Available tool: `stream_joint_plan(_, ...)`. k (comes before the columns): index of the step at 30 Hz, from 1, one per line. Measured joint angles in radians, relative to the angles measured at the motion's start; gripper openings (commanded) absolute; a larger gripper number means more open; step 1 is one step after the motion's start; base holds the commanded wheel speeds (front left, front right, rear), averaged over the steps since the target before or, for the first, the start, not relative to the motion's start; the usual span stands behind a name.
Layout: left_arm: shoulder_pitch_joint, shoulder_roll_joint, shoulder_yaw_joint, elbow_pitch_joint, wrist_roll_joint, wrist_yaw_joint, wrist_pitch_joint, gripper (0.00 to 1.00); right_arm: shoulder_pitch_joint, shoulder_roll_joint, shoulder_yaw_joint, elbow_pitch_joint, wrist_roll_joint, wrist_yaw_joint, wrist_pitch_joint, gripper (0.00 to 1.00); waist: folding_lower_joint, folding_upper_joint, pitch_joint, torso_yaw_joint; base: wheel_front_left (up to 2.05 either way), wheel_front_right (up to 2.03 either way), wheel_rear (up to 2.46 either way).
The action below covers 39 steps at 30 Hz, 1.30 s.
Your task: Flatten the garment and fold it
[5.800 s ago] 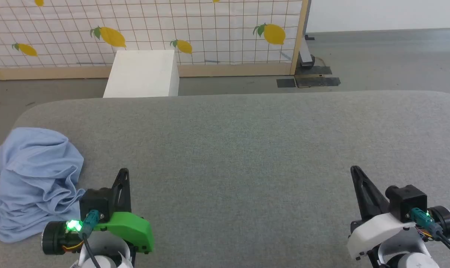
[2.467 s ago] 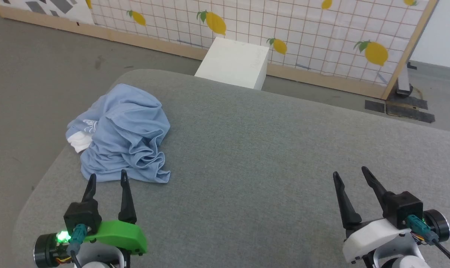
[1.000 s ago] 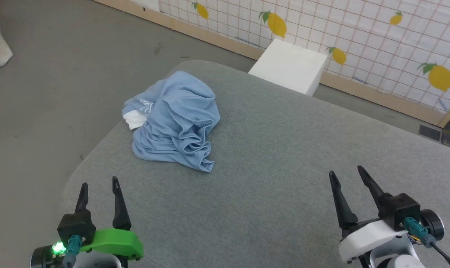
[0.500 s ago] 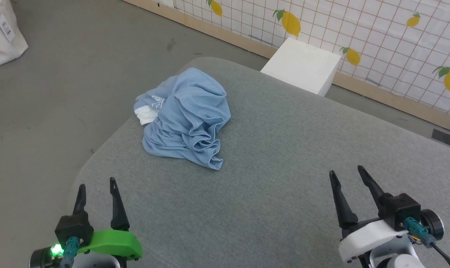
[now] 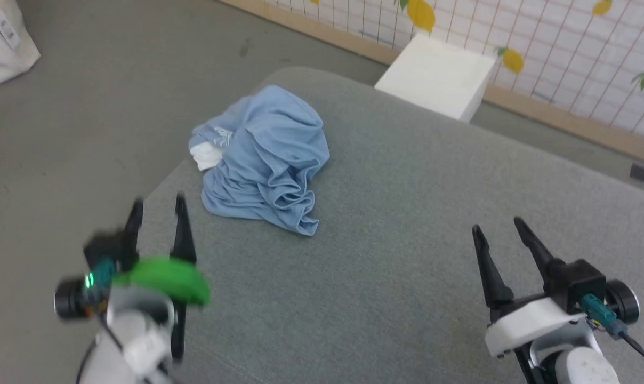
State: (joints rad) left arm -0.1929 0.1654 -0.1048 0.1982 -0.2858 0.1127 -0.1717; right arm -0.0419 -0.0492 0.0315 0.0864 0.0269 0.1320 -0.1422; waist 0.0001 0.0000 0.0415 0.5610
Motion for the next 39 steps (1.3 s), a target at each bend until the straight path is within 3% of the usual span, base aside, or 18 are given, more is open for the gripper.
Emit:
stream_joint_plan(10,-0.371,0.043,0.067,0.277,-0.152,-0.102,0.192,1.0,-0.088,0.0,0.045,-0.053,-0.045,0.0,0.038,1.0,0.0,0.0,0.149,-0.069,0.0,0.0,0.0)
stream_joint_plan(15,-0.486,0.114,0.116,0.359,-0.221,-0.121,0.318,1.0,-0.139,0.0,0.065,-0.078,-0.071,0.0,0.047,1.0,0.0001,0.0,0.247,-0.125,0.0,0.0,0.0)
stream_joint_plan(23,-0.579,0.189,0.166,0.402,-0.295,-0.116,0.504,1.0,-0.207,0.0,0.063,-0.099,-0.081,0.0,0.038,1.0,0.0001,0.0,0.414,-0.212,0.0,0.0,0.0)
stream_joint_plan(32,-0.585,0.212,0.184,0.401,-0.323,-0.011,0.69,1.0,-0.252,0.003,0.067,-0.089,-0.079,0.0,0.004,1.0,0.0001,0.0,0.559,-0.309,0.0,0.0,0.0)
stream_joint_plan(33,-0.585,0.223,0.184,0.397,-0.323,0.002,0.723,0.93,-0.256,0.007,0.069,-0.086,-0.076,0.001,-0.001,1.0,-0.0001,0.0,0.567,-0.32,0.0,0.0,0.0)
stream_joint_plan(34,-0.583,0.232,0.185,0.392,-0.324,0.013,0.751,0.49,-0.26,0.009,0.07,-0.083,-0.072,0.001,-0.009,1.0,-0.0001,0.0001,0.571,-0.329,0.0,0.0,0.0)
stream_joint_plan(35,-0.581,0.245,0.184,0.381,-0.325,0.022,0.785,0.35,-0.265,0.01,0.07,-0.077,-0.067,0.001,-0.017,1.0,-0.0001,0.0002,0.574,-0.339,0.0,0.0,0.0)
stream_joint_plan(36,-0.578,0.257,0.184,0.365,-0.325,0.027,0.809,0.06,-0.267,0.011,0.07,-0.07,-0.062,0.001,-0.025,1.0,-0.0001,0.0001,0.573,-0.348,0.0,0.0,0.0)
stream_joint_plan(37,-0.571,0.264,0.182,0.352,-0.322,0.034,0.814,0.0,-0.268,0.011,0.069,-0.063,-0.056,0.001,-0.029,1.0,-0.0001,0.0001,0.569,-0.353,0.0,0.0,0.0)
stream_joint_plan(39,-0.54,0.275,0.175,0.312,-0.3,0.047,0.783,0.0,-0.267,0.011,0.065,-0.039,-0.043,0.001,-0.04,1.0,-0.0001,0.0001,0.552,-0.364,0.0,0.0,0.0)
